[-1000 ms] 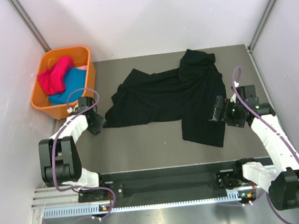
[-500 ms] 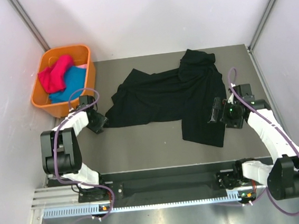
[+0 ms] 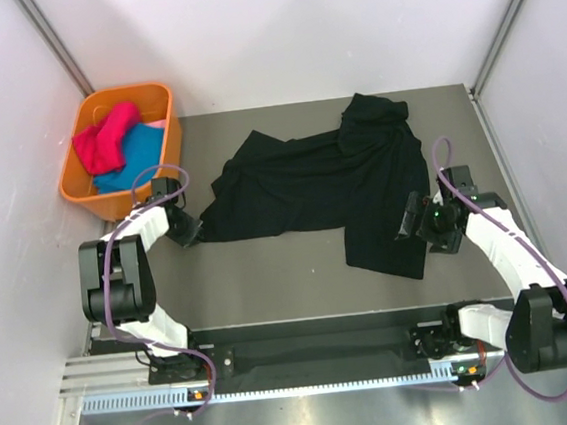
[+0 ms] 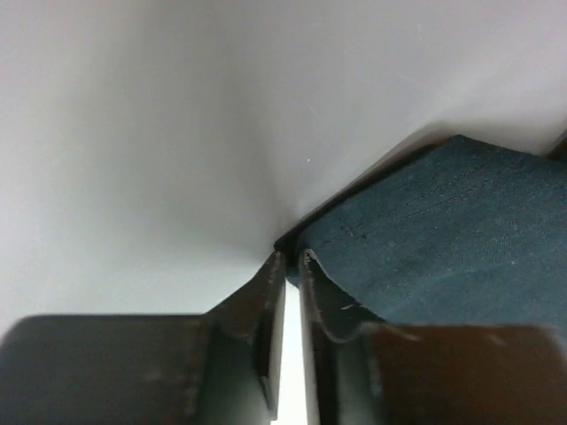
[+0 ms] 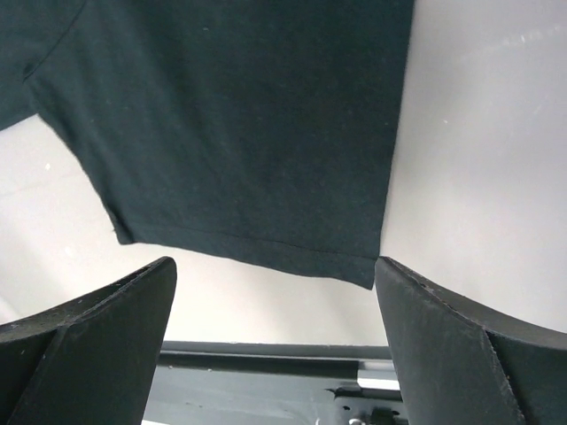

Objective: Fold and stack the t-shirts
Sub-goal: Flatten the tshirt out

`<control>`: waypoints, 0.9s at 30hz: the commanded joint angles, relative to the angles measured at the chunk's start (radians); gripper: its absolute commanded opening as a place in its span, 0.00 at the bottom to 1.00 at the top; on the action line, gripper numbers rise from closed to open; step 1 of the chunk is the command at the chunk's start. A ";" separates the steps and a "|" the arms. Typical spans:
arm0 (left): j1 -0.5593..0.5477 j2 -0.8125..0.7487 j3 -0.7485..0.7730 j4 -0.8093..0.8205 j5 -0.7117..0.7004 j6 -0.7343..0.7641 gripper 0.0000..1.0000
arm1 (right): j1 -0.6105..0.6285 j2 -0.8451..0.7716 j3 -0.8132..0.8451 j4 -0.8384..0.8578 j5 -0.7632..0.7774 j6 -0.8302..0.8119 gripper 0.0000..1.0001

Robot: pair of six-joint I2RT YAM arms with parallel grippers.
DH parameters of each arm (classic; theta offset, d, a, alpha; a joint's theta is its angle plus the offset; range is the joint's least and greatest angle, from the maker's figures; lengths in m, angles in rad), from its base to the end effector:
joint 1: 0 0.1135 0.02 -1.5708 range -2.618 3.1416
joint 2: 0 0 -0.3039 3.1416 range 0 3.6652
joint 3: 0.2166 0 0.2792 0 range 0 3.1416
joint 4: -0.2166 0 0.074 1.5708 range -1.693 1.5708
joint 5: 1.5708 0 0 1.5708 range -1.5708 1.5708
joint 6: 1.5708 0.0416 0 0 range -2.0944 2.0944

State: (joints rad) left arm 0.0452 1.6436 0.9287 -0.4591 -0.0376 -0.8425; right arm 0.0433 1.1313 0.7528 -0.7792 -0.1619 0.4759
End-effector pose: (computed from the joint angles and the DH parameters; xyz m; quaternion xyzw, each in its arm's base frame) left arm 0.3316 0.0166 0.1766 -0.4243 0.8836 -0.0595 0.1888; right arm 0.2119 0.0159 0.2381 0.1932 0.9564 0.1290 0.1772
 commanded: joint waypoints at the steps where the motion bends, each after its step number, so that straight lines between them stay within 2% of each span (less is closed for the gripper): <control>1: 0.012 0.067 -0.027 0.082 -0.044 0.011 0.15 | -0.016 0.007 -0.004 0.003 0.032 0.049 0.94; 2: 0.009 0.070 -0.024 0.082 -0.050 0.019 0.07 | -0.029 0.012 -0.013 -0.002 0.018 0.050 0.94; 5: 0.008 0.067 -0.013 0.080 -0.065 0.049 0.00 | -0.092 0.028 -0.050 -0.020 -0.019 0.052 0.94; 10: 0.007 -0.031 -0.045 0.082 -0.055 0.065 0.00 | -0.121 0.015 -0.098 -0.032 -0.027 0.038 0.92; 17: -0.002 -0.174 -0.099 0.045 0.002 0.097 0.00 | -0.135 0.025 -0.167 -0.003 -0.036 0.047 0.74; 19: -0.004 -0.218 -0.109 0.040 0.005 0.108 0.00 | -0.140 0.036 -0.179 0.017 -0.036 0.055 0.61; 21: -0.004 -0.251 -0.114 0.036 0.010 0.118 0.00 | -0.148 0.059 -0.182 0.038 -0.039 0.063 0.52; 27: -0.005 -0.298 -0.091 0.013 0.031 0.155 0.00 | -0.154 0.105 -0.181 0.069 -0.048 0.061 0.50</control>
State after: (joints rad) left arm 0.0433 1.3819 0.8238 -0.4339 -0.0181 -0.7254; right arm -0.1001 1.2327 0.5720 -0.7704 -0.2180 0.5289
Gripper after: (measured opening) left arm 0.012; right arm 0.505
